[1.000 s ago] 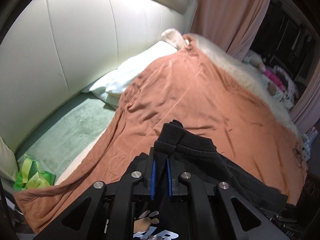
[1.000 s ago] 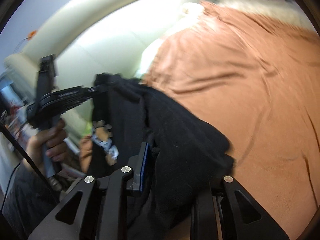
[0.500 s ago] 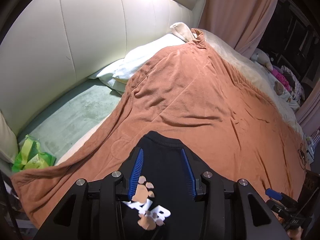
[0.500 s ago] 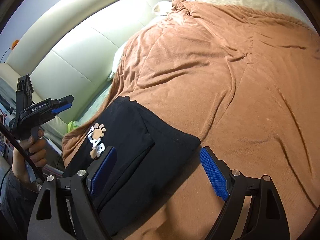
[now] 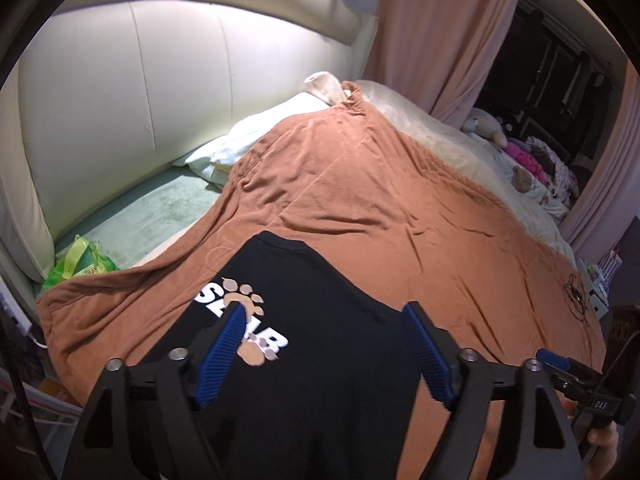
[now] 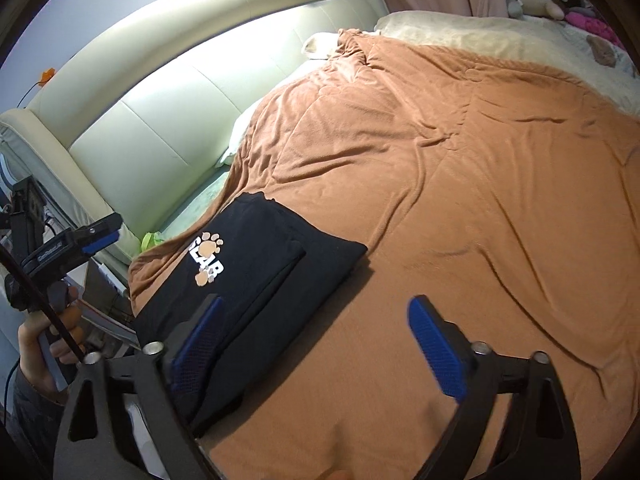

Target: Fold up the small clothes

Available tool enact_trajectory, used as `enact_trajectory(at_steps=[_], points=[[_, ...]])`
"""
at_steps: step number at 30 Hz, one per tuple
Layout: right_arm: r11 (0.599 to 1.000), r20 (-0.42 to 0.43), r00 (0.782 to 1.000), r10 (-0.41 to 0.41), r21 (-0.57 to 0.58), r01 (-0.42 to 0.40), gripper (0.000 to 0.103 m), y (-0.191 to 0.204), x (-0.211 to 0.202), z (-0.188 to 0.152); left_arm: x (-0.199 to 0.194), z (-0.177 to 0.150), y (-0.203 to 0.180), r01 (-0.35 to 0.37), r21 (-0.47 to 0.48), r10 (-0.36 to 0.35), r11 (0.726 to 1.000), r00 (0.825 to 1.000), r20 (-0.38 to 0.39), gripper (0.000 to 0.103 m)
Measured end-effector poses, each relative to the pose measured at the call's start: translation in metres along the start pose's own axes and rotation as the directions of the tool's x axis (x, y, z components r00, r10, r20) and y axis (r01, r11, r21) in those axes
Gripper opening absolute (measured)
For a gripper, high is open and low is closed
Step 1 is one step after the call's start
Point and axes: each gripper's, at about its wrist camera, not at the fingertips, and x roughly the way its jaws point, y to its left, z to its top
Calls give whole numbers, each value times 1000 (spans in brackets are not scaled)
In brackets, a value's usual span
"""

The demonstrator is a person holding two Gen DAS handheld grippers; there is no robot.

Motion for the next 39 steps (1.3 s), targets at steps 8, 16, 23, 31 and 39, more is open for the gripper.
enact_trajectory(at_steps=[8, 16, 23, 31, 39], points=[[1000, 55, 998, -30, 2, 30, 103, 20, -59, -37, -54, -40, -40, 35, 47, -39, 998, 997, 66, 103], [998, 107, 993, -55, -8, 57, 103, 39, -112, -85, -100, -86, -60, 64, 80, -71, 995, 994, 88, 103], [995, 147, 985, -93, -12, 95, 103, 51, -156, -125, -142, -122, -75, 62, 128, -77, 990, 990, 119, 103], [991, 204, 971, -125, -22, 132, 103, 58, -210, -175, -184, -171, -101, 76, 189, -104, 979, 984, 142, 103], [986, 257, 954, -155, -25, 167, 103, 64, -259, -228, -220, -210, -123, 91, 222, -131, 971, 977, 169, 103]])
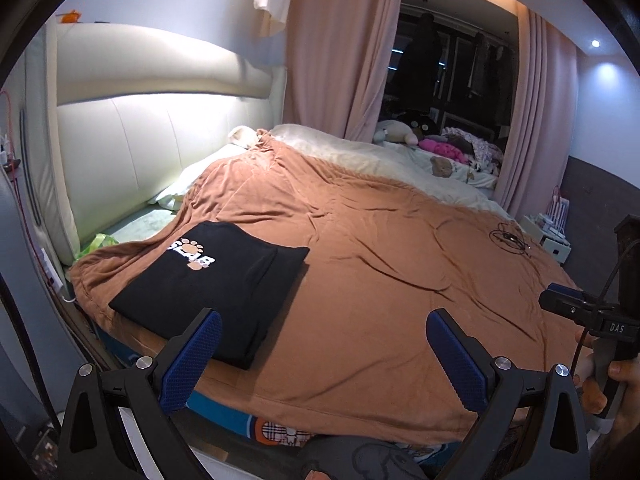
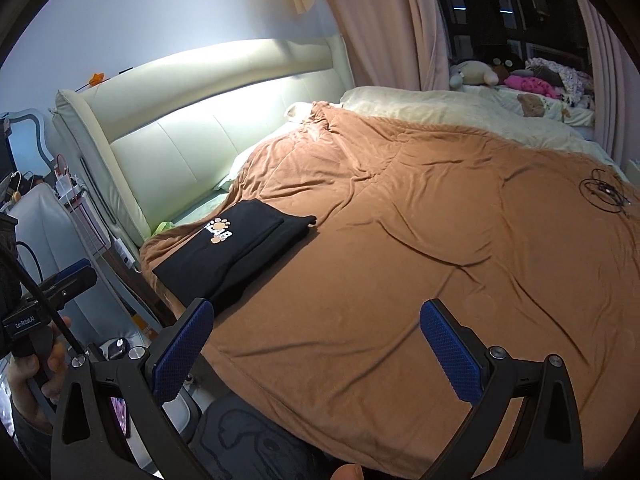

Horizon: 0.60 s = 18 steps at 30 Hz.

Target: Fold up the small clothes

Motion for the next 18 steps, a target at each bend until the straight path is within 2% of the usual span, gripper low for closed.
enact_trajectory(at_steps=[9, 18], points=[[999, 28, 999, -32, -25, 33, 103, 5, -57, -46, -33, -34, -42, 5, 57, -5, 998, 1000, 12, 103], [995, 43, 995, -91, -38, 93, 103, 12, -92, -80, -64, -68, -78, 22, 102, -25, 995, 999, 29, 103]])
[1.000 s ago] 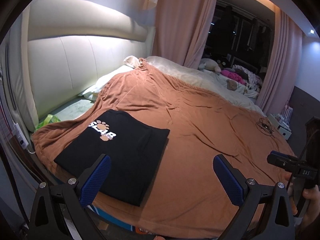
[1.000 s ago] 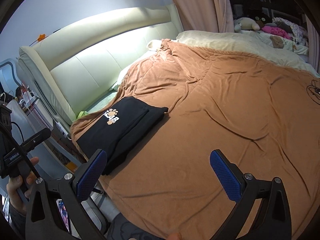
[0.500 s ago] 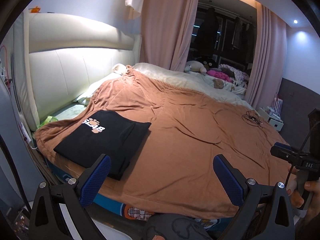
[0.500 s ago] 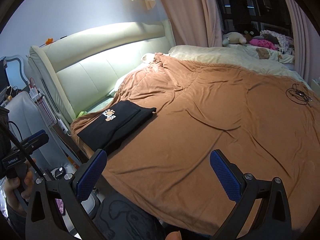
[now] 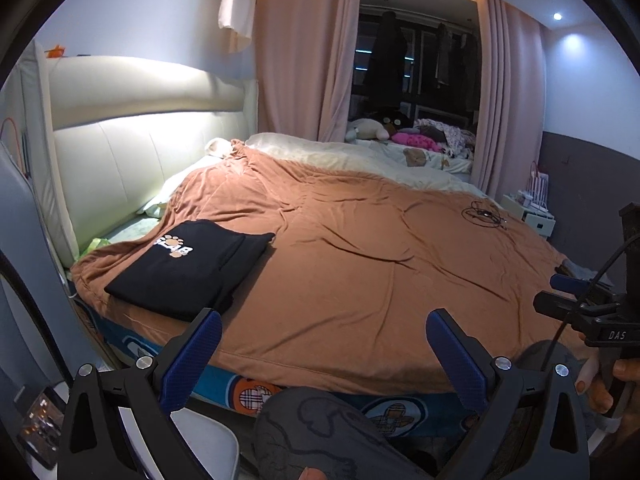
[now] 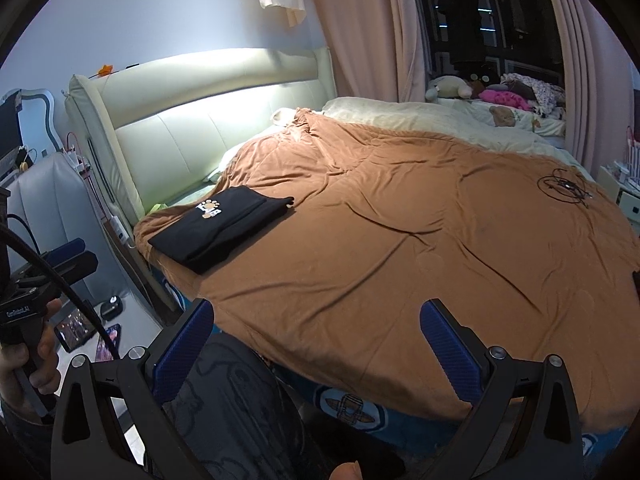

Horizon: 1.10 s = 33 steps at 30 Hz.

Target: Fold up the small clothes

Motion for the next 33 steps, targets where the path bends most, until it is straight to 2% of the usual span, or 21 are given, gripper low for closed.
enact_trajectory(at_steps=[5, 14, 24, 33], points=[[1000, 13, 1000, -24, 11, 24, 103, 3, -16, -18, -11, -11, -6, 16, -23, -16, 1000, 1000, 7, 103], [998, 57, 997, -53, 42, 50, 103, 0, -37, -32, -21, -23, -18, 24, 9, -24, 1000, 1000, 12, 103], [997, 68, 996, -61, 48, 58, 103, 6, -33, -46, -23, -25, -16, 26, 6, -26, 1000, 999, 22, 103], [997, 64, 996, -59, 46, 56, 103, 3, -31, -45, -24, -25, -22, 25, 18, -25, 1000, 999, 19, 103]])
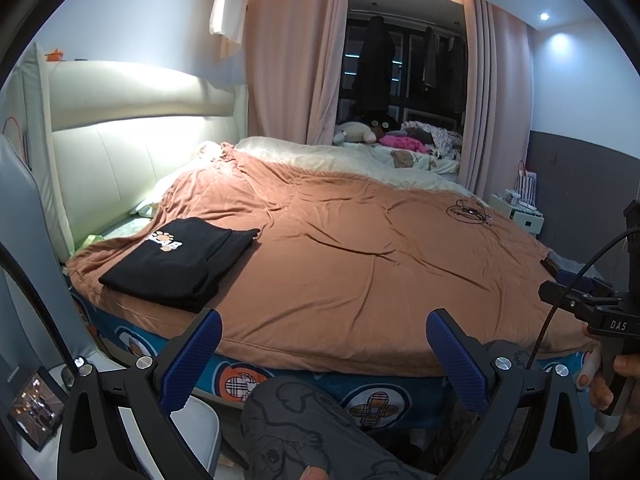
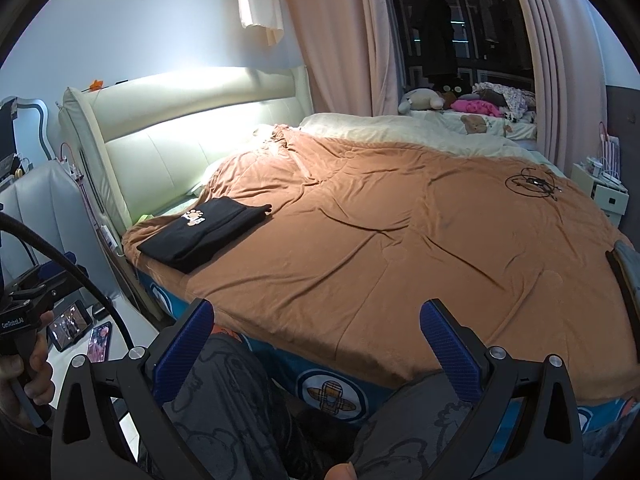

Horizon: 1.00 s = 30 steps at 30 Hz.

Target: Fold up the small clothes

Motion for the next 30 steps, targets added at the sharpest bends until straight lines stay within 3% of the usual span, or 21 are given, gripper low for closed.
enact_trajectory(at_steps=[30], points=[[1000, 3, 1000, 8, -4, -8, 103, -7, -3, 0, -6, 6, 1, -2, -3, 2, 1000, 1000, 9, 103]])
